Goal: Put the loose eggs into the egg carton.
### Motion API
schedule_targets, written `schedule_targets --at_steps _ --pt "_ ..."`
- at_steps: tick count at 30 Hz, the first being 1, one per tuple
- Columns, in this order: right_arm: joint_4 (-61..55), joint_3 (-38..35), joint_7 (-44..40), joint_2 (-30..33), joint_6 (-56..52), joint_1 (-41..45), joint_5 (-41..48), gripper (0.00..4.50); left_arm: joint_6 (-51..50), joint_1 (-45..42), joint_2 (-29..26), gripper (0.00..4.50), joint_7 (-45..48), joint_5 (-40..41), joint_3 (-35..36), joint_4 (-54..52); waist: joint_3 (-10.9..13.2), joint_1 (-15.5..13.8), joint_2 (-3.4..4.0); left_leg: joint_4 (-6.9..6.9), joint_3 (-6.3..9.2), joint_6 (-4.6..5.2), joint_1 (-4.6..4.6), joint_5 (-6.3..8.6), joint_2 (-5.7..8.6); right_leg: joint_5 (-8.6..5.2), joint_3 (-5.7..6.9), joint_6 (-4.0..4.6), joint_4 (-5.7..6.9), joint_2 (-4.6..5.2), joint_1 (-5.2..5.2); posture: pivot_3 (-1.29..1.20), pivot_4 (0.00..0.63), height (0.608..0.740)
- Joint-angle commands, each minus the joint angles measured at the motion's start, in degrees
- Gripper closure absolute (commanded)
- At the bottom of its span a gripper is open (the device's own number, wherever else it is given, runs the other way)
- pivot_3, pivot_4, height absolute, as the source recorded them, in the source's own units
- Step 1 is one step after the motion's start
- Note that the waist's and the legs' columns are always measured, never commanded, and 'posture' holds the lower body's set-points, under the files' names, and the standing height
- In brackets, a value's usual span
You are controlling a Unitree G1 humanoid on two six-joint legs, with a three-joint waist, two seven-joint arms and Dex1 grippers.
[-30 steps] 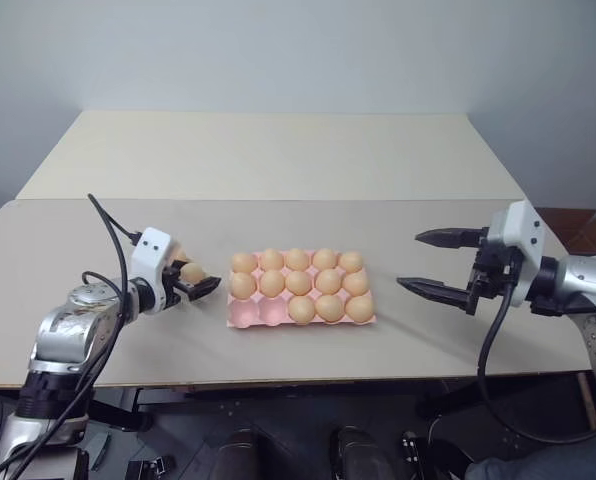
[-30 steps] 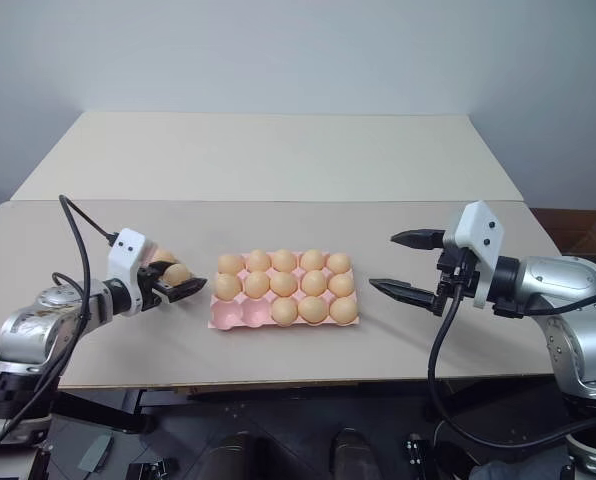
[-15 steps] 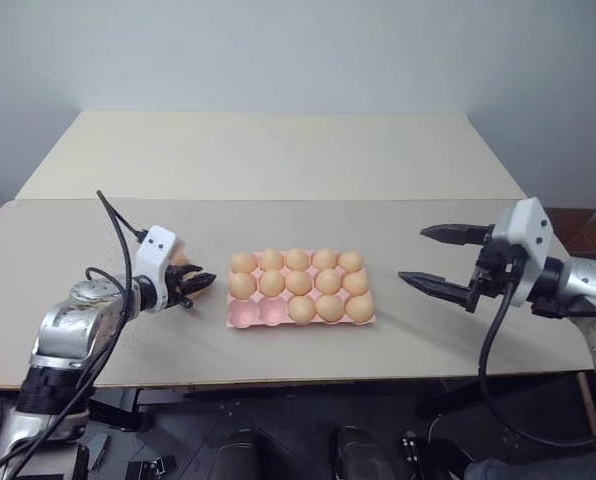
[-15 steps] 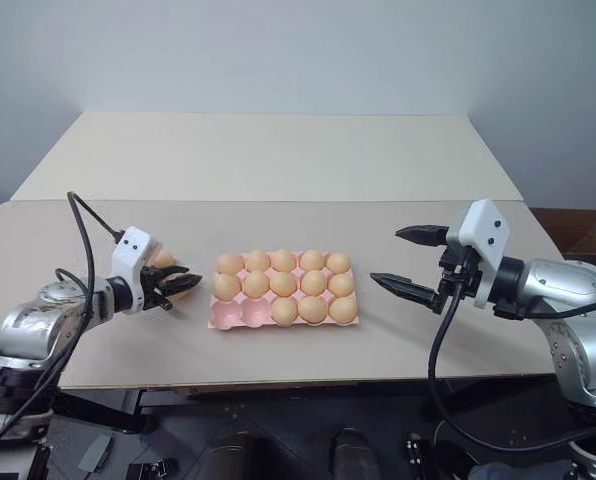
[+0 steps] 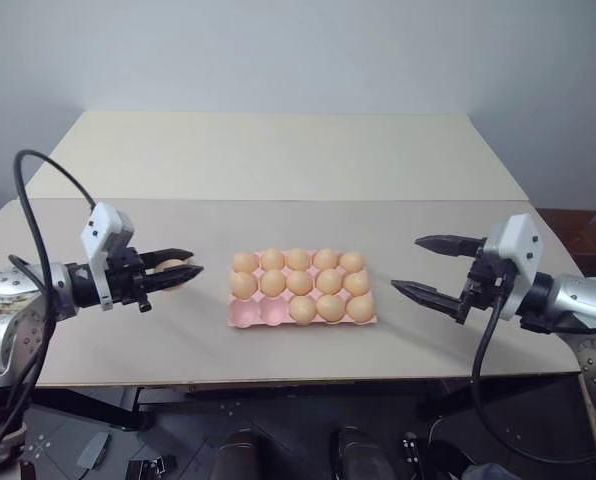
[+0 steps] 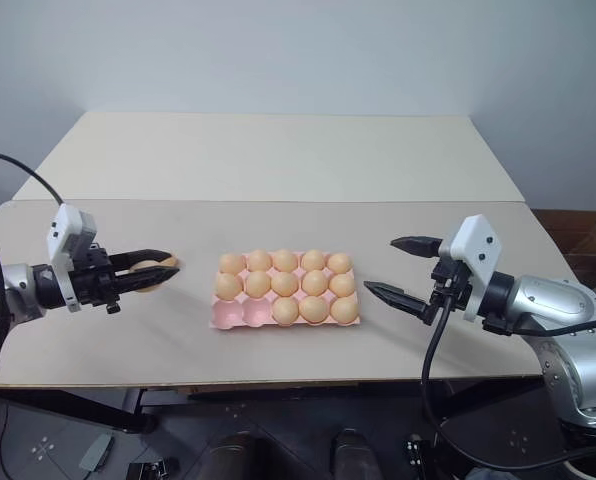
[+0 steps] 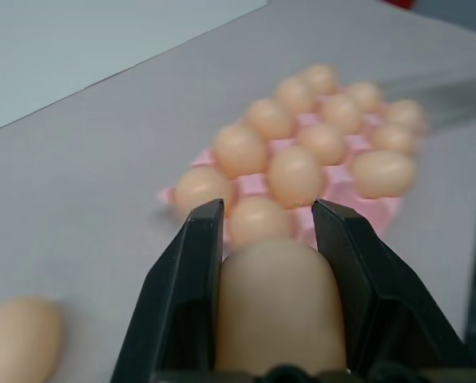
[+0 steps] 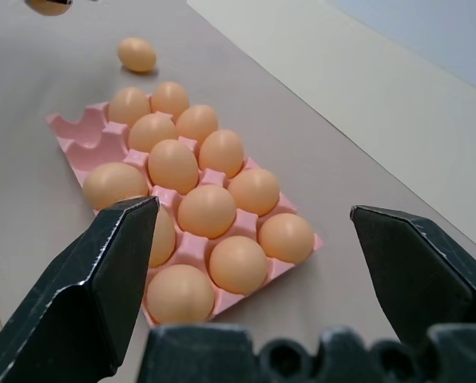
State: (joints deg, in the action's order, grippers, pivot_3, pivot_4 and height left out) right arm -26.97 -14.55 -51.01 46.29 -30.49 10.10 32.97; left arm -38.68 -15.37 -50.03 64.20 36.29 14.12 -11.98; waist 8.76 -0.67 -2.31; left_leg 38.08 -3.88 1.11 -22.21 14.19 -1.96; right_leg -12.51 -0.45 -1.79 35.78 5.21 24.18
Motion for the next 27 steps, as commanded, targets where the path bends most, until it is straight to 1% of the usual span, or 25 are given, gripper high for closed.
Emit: schedule_targets --at_steps 1,6,12,14,17,22,23,24,27 --pt "-2.09 -1.41 0.09 0.12 0.91 0.35 1.48 0.00 3.53 -2.37 2.90 2.71 2.74 0.54 -5.21 -2.41 0.00 -0.08 0.00 0.02 0.00 0.00 -0.01 0.00 0.00 0.00 0.02 0.00 -0.01 -0.01 -0.01 0.00 0.150 0.740" --pt "-2.93 -3.19 -1.59 1.50 0.78 -1.14 2.67 0.00 6.74 -5.10 7.40 2.71 3.18 -1.78 -11.07 -0.92 0.00 0.09 -0.01 0.02 0.02 0.02 -0.12 0.01 0.01 0.00 0.01 -0.02 -0.05 -0.04 0.03 0.00 0.150 0.740" --pt "-2.77 -3.23 -1.10 1.92 0.98 -1.28 2.94 0.00 8.89 -8.61 9.98 2.71 3.22 -4.30 -14.89 2.05 0.00 0.29 -0.01 0.03 0.04 0.02 -0.02 0.00 0.01 0.02 -0.01 -0.01 0.00 -0.08 -0.02 0.00 0.150 0.740" --pt "-2.83 -3.06 -1.01 1.86 1.11 -1.30 2.90 0.00 9.28 -9.20 11.66 2.71 2.74 -4.67 -16.21 2.22 0.00 0.28 0.00 0.03 0.04 0.02 -0.02 0.00 0.01 0.01 -0.04 -0.02 0.00 -0.08 -0.01 0.00 0.150 0.740" --pt "-3.16 -3.18 -0.86 1.72 1.23 -1.59 2.92 0.00 10.17 -9.52 13.84 2.71 2.10 -6.14 -18.31 2.21 0.00 0.14 -0.01 0.03 0.06 0.02 -0.09 0.00 0.02 0.02 -0.02 -0.04 -0.05 -0.07 0.01 0.00 0.150 0.740" --pt "-3.70 -3.73 -0.64 1.50 1.44 -2.32 2.97 0.00 11.59 -9.51 15.71 2.71 0.22 -9.45 -20.93 3.27 0.00 0.08 -0.01 0.05 0.07 0.03 -0.09 0.00 0.03 0.03 -0.02 -0.06 -0.06 -0.06 0.00 0.00 0.150 0.740" --pt "-3.74 -3.72 -0.53 1.44 1.47 -2.34 2.92 0.00 11.73 -9.60 16.09 2.28 -0.53 -10.15 -21.17 3.53 0.00 0.09 -0.01 0.06 0.08 0.03 -0.08 0.00 0.03 0.03 -0.02 -0.06 -0.04 -0.06 -0.01 0.00 0.150 0.740" --pt "-3.82 -3.74 -0.36 1.37 1.47 -2.34 2.91 0.00 11.77 -9.79 16.24 2.10 -0.83 -10.71 -21.40 3.94 0.00 0.09 -0.01 0.09 0.08 0.03 -0.07 0.00 0.03 0.03 -0.02 -0.06 -0.03 -0.06 -0.02 0.00 0.150 0.740" --pt "-4.07 -4.16 -0.16 1.36 1.45 -2.44 3.14 0.00 11.83 -10.04 16.09 1.18 -0.64 -10.69 -21.11 3.94 0.00 0.22 -0.01 0.12 0.13 0.03 -0.08 0.00 0.02 0.03 -0.03 -0.06 0.00 -0.08 0.00 0.00 0.150 0.740"
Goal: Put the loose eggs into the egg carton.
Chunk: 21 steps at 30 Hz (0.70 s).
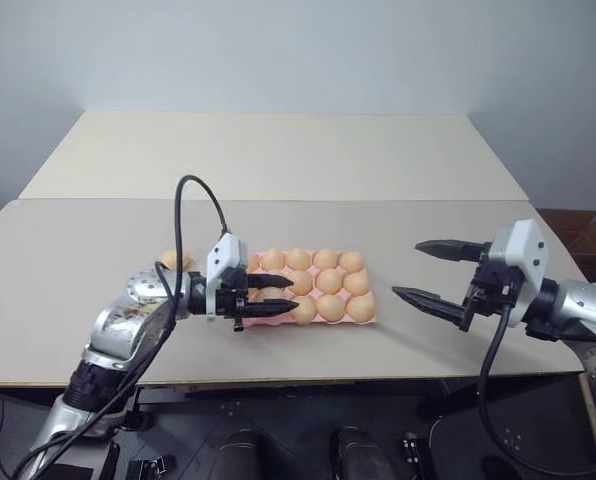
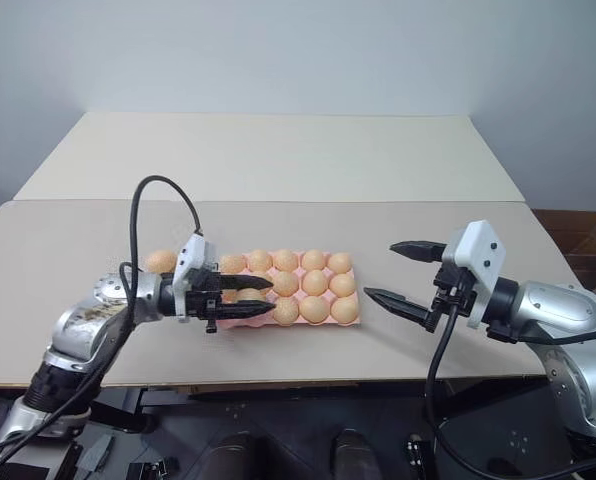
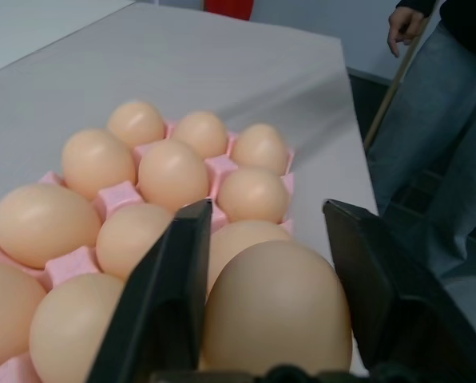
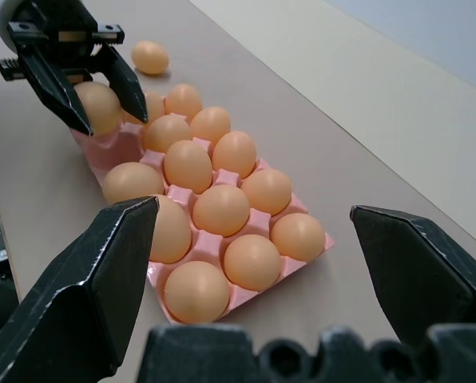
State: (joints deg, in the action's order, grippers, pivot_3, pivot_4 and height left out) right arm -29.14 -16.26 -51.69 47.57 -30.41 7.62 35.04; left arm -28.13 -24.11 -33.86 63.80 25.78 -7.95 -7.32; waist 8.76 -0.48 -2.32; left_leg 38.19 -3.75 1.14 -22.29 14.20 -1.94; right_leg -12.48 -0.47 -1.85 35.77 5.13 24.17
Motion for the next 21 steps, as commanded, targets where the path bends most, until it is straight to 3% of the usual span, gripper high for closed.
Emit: schedule_targets --at_steps 1,4,8,13,17,21 --pt "-1.96 -2.61 0.52 0.11 1.36 -0.02 1.15 0.00 1.63 -1.37 -0.15 0.88 -0.44 -0.16 1.40 -0.94 0.00 0.01 0.00 0.00 0.04 0.00 -0.01 0.00 0.00 0.00 0.00 0.00 0.00 0.00 0.01 0.00 0.150 0.740" --pt "-2.15 -2.96 0.34 0.09 1.60 -0.40 1.19 0.00 2.56 -1.44 -0.66 0.02 -1.08 0.28 3.15 -1.64 0.00 -0.06 0.00 0.00 0.08 0.01 -0.02 0.01 0.00 0.00 0.00 -0.01 -0.02 0.01 0.01 0.00 0.150 0.740" --pt "-1.95 -2.63 0.15 0.12 1.94 -0.27 0.99 0.00 0.37 -0.69 -3.68 0.02 -1.98 4.62 10.52 -4.04 0.00 0.07 0.00 0.00 0.13 0.01 -0.02 0.01 -0.01 0.00 0.00 -0.01 -0.02 0.02 0.01 0.00 0.150 0.740" --pt "-0.57 -2.10 -1.51 0.55 2.74 0.59 0.98 0.00 -1.45 5.33 -12.03 0.02 -1.04 8.51 22.44 -6.40 -0.01 1.18 0.01 -0.03 0.24 0.04 0.03 0.02 -0.07 -0.01 -0.03 -0.01 0.01 0.00 0.04 0.00 0.150 0.740" --pt "1.37 -0.02 -2.45 0.59 3.44 2.65 0.01 0.00 -0.97 14.67 -18.61 0.02 0.39 7.81 33.01 -5.37 0.00 1.25 0.01 -0.02 0.20 0.04 0.06 0.03 -0.05 -0.01 -0.02 -0.02 0.00 0.05 0.02 0.00 0.150 0.740" --pt "2.70 1.02 -3.01 0.38 3.91 4.12 -0.22 0.00 0.39 24.66 -20.77 0.02 -1.11 5.12 42.01 -4.85 0.00 1.19 0.02 -0.02 0.18 0.04 0.06 0.03 -0.09 -0.02 -0.01 0.00 0.00 0.05 0.05 0.00 0.150 0.740"
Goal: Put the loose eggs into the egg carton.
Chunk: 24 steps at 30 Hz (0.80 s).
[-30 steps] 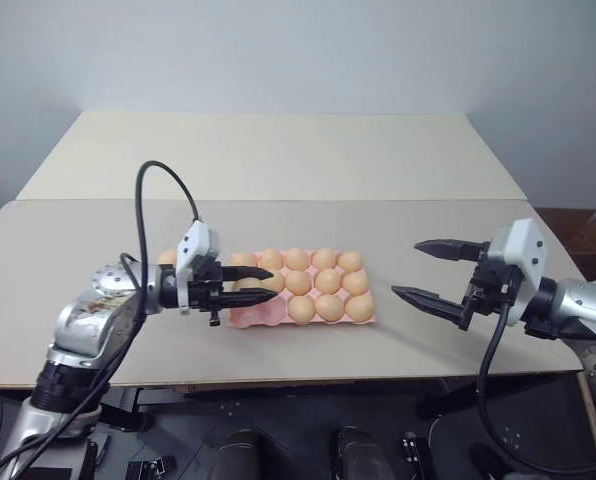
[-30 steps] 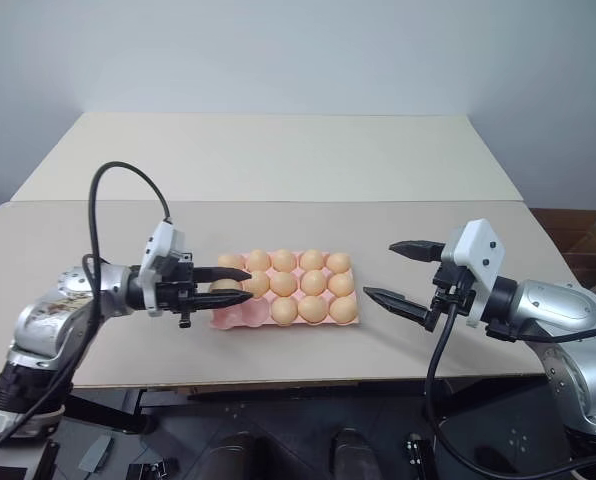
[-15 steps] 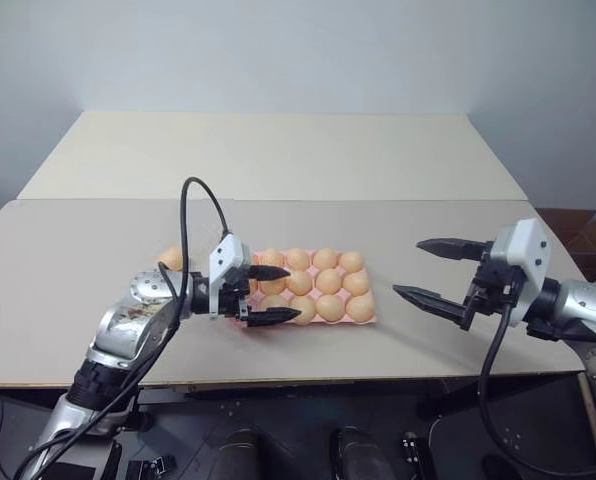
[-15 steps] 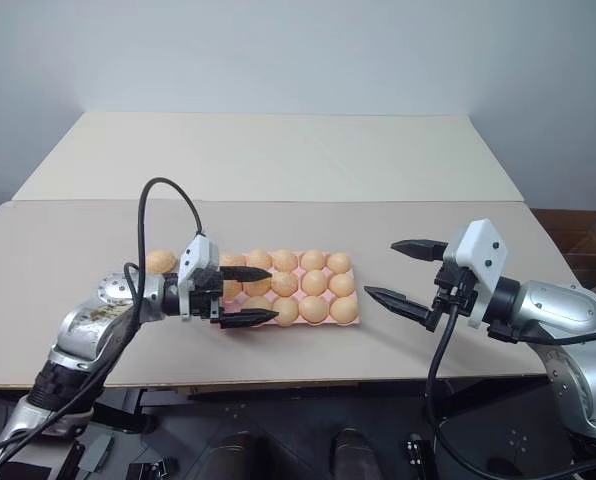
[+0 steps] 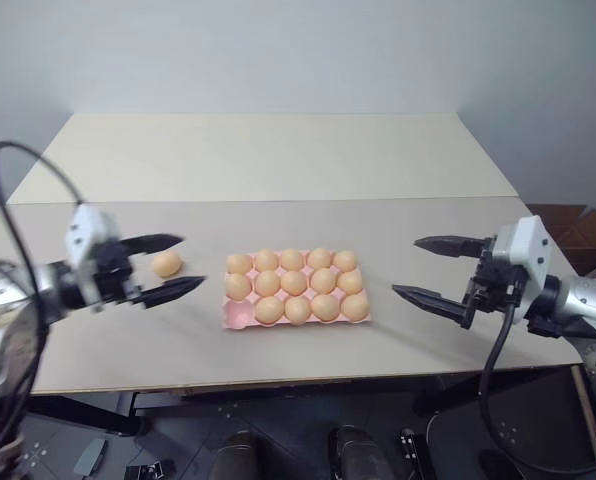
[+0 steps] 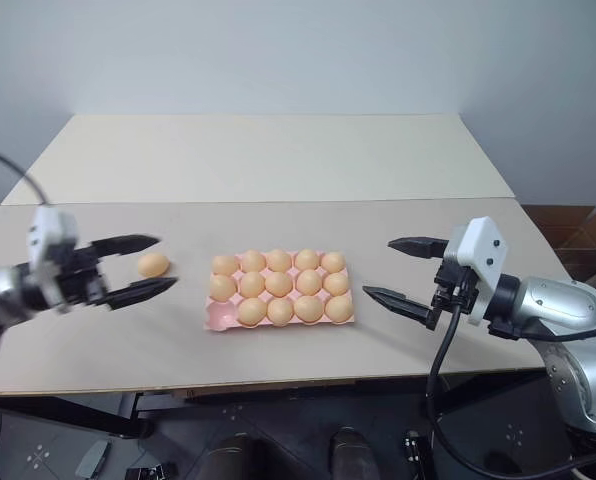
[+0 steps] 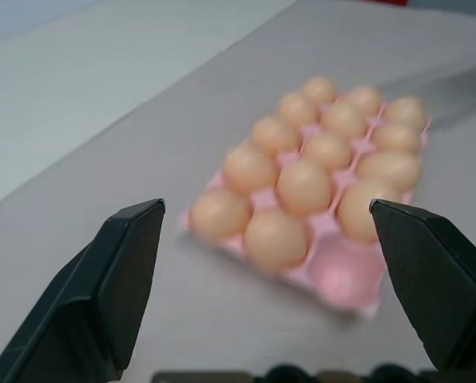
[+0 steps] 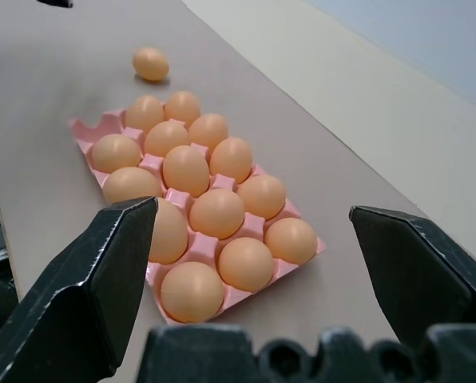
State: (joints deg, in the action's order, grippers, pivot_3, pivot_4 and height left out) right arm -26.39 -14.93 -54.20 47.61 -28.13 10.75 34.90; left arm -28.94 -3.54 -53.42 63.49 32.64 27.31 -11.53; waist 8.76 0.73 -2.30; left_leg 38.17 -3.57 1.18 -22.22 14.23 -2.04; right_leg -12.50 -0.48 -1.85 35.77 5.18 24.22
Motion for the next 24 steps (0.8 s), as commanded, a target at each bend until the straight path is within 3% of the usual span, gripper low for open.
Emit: schedule_targets --at_steps 1,6,13,17,24 --pt "0.07 -0.26 -0.64 0.38 1.66 1.06 -0.05 0.00 1.31 6.56 -1.23 0.02 -1.28 -2.38 8.82 -1.10 0.00 -0.04 0.01 -0.01 0.00 -0.01 0.00 0.00 -0.01 -0.02 0.01 0.03 -0.01 0.01 0.00 0.00 0.150 0.740" --pt "0.12 -0.23 -1.13 0.68 1.59 0.89 0.24 0.00 -2.60 13.99 1.99 0.02 -6.65 -1.05 14.85 -6.09 0.00 -0.80 0.00 -0.02 -0.01 -0.01 -0.02 0.01 -0.03 -0.02 0.04 0.05 -0.03 0.10 0.00 0.00 0.150 0.740" --pt "0.30 -0.45 -1.44 1.30 1.05 1.52 0.68 0.00 -3.93 12.91 5.63 0.02 -12.79 -1.44 10.27 -7.59 0.00 -1.36 0.00 -0.01 -0.04 -0.01 0.01 0.01 -0.01 -0.02 0.02 0.07 0.00 0.05 -0.01 0.00 0.150 0.740" --pt "0.15 -0.40 -1.36 1.71 0.88 1.77 0.73 0.00 -4.30 5.79 5.48 0.02 -16.80 -3.47 4.29 -2.97 0.00 -1.41 0.00 -0.01 -0.10 -0.01 0.00 0.00 0.03 -0.01 0.04 0.08 0.01 0.06 -0.04 0.00 0.150 0.740" --pt "0.13 0.06 -0.91 2.06 0.93 2.62 0.21 0.00 -3.24 -14.25 6.47 0.02 -20.31 -11.90 -11.89 15.58 -0.02 -1.40 -0.03 0.00 -0.28 -0.01 -0.04 0.00 0.09 0.02 0.09 0.04 -0.01 0.02 -0.06 0.00 0.150 0.740"
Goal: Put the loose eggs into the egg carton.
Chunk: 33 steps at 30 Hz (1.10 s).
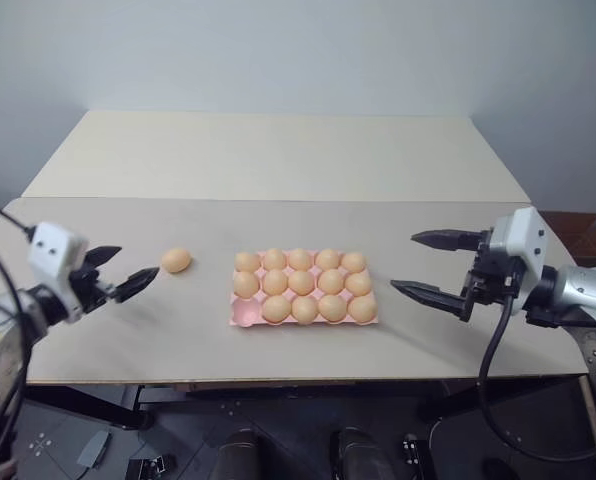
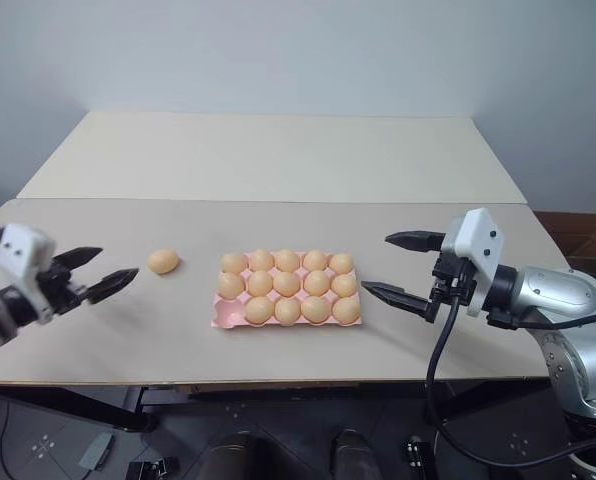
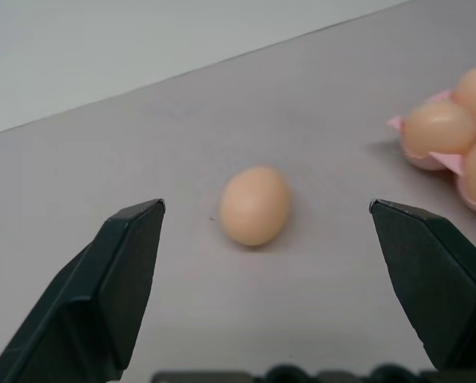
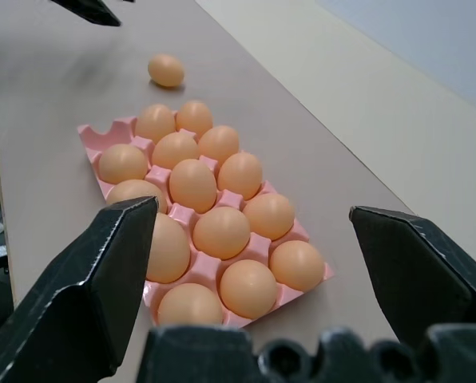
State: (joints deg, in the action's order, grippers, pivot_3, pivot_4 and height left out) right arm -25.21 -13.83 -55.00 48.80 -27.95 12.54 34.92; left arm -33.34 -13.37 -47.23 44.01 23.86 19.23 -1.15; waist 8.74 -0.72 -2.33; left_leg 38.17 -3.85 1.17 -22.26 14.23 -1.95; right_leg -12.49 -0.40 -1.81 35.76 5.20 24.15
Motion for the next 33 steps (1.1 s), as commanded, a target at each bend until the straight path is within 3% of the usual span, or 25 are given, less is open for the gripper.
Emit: schedule_targets --at_steps 1,5,8,14,15,24,29,33 --pt "-1.25 -1.06 0.13 0.96 0.85 0.77 -0.14 0.00 1.87 -7.13 0.90 0.02 -1.15 -4.45 -5.55 8.78 0.00 0.09 0.00 0.00 -0.01 0.00 -0.03 0.00 0.00 0.01 -0.01 -0.02 -0.02 0.00 0.01 0.00 0.150 0.740" --pt "-2.60 -1.86 0.74 1.20 0.50 -0.24 0.03 0.00 4.26 -15.21 2.72 0.02 0.70 -8.67 -11.94 19.81 0.00 0.40 -0.02 0.00 -0.03 0.01 -0.05 0.00 0.01 0.04 -0.02 -0.06 -0.02 -0.02 0.04 0.00 0.150 0.740" --pt "-3.82 -2.82 1.45 1.36 -0.01 -0.97 0.58 0.00 3.56 -18.95 3.91 0.58 2.10 -10.36 -15.20 25.15 0.00 0.36 -0.02 0.01 -0.02 0.01 -0.06 0.00 0.01 0.05 0.00 -0.06 0.02 -0.02 0.04 0.00 0.150 0.740" --pt "-5.64 -4.67 3.58 1.16 -0.94 -2.20 1.51 0.00 6.71 -20.39 4.91 2.53 3.81 -11.56 -16.48 26.78 -0.01 0.38 -0.03 0.02 -0.01 0.01 -0.08 0.00 0.00 0.05 -0.01 -0.08 0.02 0.00 0.05 0.00 0.150 0.740" --pt "-5.87 -4.90 3.87 1.15 -1.05 -2.36 1.65 0.00 6.90 -19.80 4.65 2.66 4.35 -11.34 -16.25 25.48 0.00 0.34 -0.03 0.03 -0.02 0.01 -0.07 0.00 0.00 0.05 -0.01 -0.08 0.02 0.00 0.05 0.00 0.150 0.740" --pt "-7.04 -4.78 4.48 0.63 -0.70 -3.55 1.79 0.00 3.77 -7.70 0.35 2.66 19.14 1.87 -13.09 -3.36 -0.01 0.46 -0.02 0.04 0.10 0.00 -0.06 0.00 -0.04 0.06 -0.06 -0.08 0.05 0.03 0.07 0.00 0.150 0.740" --pt "-7.02 -3.58 5.24 -0.02 -0.27 -3.09 1.34 0.00 2.05 -5.20 1.31 2.66 20.24 2.76 -17.20 -9.66 -0.01 0.19 -0.01 0.06 0.08 0.01 0.00 0.00 -0.03 0.05 -0.06 -0.08 0.05 0.01 0.01 0.00 0.150 0.740" --pt "-7.42 -3.75 5.52 -0.20 -0.10 -3.54 1.41 0.00 2.89 -5.42 2.27 2.66 19.00 0.14 -20.70 -8.91 -0.01 0.17 -0.02 0.07 0.06 0.01 -0.04 0.00 -0.01 0.05 -0.07 -0.09 0.02 0.00 0.03 0.00 0.150 0.740"
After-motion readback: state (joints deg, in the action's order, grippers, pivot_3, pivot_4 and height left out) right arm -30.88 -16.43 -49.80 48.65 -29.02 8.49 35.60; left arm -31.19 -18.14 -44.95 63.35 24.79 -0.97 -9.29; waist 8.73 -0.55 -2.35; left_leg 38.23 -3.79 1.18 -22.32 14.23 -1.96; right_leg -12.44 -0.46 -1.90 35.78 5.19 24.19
